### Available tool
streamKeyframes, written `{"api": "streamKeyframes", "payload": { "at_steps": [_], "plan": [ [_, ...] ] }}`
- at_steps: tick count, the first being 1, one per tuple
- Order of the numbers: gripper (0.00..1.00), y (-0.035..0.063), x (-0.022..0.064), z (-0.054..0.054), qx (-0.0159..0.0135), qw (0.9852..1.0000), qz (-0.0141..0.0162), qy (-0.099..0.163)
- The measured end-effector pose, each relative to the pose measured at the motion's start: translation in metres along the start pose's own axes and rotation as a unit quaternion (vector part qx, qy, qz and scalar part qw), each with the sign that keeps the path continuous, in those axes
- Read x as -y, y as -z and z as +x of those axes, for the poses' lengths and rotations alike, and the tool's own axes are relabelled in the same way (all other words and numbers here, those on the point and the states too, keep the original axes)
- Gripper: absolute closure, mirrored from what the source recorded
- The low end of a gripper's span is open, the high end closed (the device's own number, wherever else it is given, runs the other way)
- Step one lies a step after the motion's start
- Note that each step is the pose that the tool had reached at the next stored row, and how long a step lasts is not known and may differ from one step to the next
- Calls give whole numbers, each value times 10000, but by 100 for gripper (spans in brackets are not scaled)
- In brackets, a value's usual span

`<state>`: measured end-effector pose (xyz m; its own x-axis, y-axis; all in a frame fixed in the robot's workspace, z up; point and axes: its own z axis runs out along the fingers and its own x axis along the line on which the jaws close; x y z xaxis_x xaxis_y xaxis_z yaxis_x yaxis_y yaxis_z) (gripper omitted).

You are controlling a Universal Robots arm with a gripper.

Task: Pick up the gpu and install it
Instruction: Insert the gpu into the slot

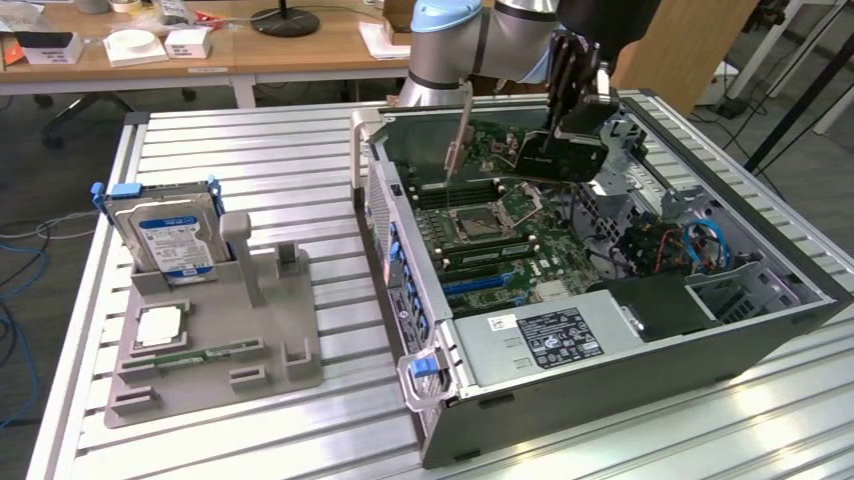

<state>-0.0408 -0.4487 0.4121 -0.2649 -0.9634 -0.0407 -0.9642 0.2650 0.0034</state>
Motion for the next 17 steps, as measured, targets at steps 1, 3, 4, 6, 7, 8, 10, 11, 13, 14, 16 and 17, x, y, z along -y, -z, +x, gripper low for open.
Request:
{"api": "streamKeyframes", "payload": {
  "at_steps": [1, 3, 4, 6, 7, 8, 10, 11, 13, 14, 16, 17],
  "plan": [
    [74, 0, 0, 0, 0, 10000, -1, 26],
    [74, 0, 0, 0, 0, 10000, -3, 76],
    [74, 0, 0, 0, 0, 9999, -4, 103],
    [74, 0, 0, 0, 0, 9999, -6, 152],
    [74, 0, 0, 0, -1, 9998, -7, 177],
    [74, 0, 0, 0, -1, 9998, -8, 202],
    [74, 0, 0, 0, -1, 9997, -10, 254],
    [74, 0, 0, 0, -1, 9996, -11, 278],
    [74, 0, 0, 0, -1, 9995, -13, 326],
    [74, 0, 0, 0, -1, 9994, -14, 350],
    [74, 0, 0, 0, -1, 9992, -16, 399],
    [74, 0, 0, 0, -1, 9991, -17, 425]
  ]
}}
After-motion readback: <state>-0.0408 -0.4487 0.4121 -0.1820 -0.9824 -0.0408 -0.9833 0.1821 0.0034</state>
